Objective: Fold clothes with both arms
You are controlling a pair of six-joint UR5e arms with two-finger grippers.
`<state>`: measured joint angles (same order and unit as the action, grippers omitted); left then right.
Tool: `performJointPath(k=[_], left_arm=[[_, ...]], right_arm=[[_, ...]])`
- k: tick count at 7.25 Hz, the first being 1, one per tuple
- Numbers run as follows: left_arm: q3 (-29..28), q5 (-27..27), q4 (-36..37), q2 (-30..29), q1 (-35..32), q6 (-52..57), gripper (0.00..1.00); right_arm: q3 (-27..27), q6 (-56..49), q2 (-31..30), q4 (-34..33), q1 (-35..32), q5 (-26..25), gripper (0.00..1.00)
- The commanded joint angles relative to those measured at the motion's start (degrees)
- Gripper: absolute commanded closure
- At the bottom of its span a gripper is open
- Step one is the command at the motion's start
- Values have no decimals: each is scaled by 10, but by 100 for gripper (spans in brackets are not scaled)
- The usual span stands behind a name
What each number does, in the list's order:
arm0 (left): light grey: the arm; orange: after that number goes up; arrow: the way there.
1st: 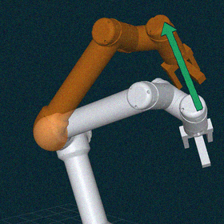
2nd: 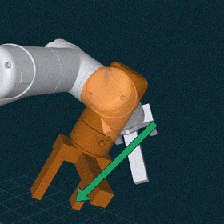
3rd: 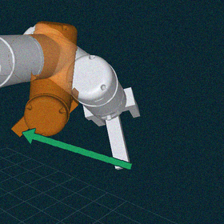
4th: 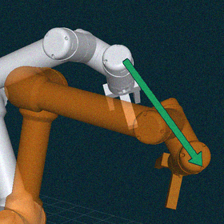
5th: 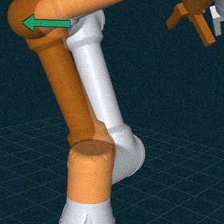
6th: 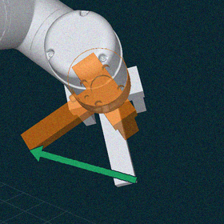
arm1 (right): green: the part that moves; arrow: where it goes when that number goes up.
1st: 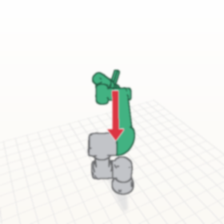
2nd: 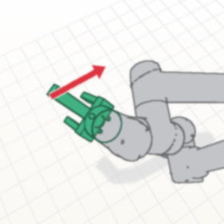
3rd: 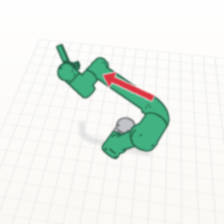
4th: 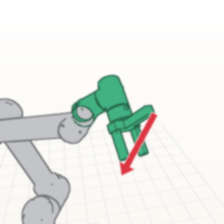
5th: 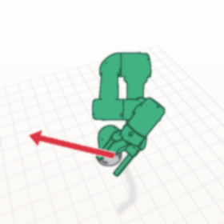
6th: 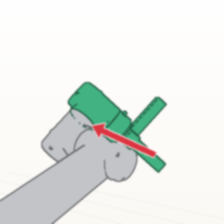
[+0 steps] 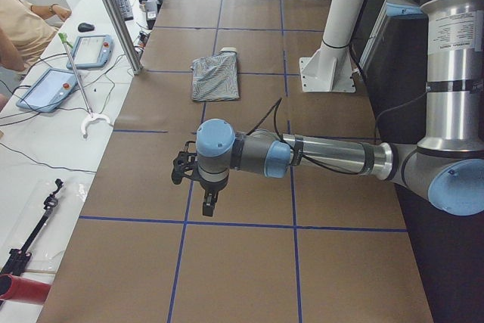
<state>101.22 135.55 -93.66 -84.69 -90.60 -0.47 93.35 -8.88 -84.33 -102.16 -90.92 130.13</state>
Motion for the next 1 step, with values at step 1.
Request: performJointPath(k=[1], left_arm=[[17, 0, 48, 1, -3, -1, 0]], right_arm=[[-10, -2, -11, -31, 8, -14, 0]])
